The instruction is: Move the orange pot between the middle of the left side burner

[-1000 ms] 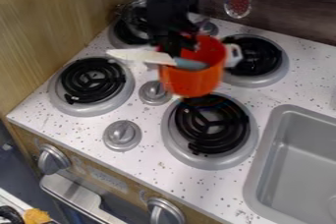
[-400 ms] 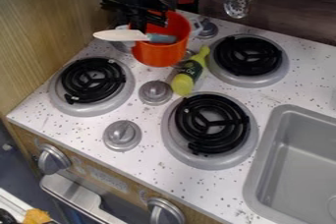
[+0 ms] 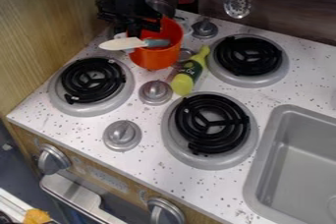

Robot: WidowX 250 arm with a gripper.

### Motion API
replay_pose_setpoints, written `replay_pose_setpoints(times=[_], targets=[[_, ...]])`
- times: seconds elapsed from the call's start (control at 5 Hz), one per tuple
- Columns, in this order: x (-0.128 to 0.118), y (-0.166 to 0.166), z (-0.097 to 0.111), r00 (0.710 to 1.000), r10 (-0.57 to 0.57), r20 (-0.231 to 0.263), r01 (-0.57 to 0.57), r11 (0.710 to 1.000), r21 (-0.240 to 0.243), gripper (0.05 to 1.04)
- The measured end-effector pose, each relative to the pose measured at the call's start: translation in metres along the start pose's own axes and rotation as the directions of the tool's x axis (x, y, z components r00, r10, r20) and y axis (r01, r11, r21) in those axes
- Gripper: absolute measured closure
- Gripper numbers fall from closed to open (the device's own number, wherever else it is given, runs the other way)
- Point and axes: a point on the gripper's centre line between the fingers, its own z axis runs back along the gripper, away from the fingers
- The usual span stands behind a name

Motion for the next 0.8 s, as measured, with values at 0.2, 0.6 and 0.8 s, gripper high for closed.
replay_pose_setpoints(times=[0.2,0.6,0.8], targets=[[0.004,0.006,-0.015,1.0,-0.004,-0.006,0.004,1.0,-0.001,1.006],[0.005,0.01,-0.026,1.0,0.005,-0.014,-0.005,1.0,-0.011,1.006],[0.008,0.009,-0.028,1.0,0.006,0.011,-0.006,1.0,-0.022,1.006]])
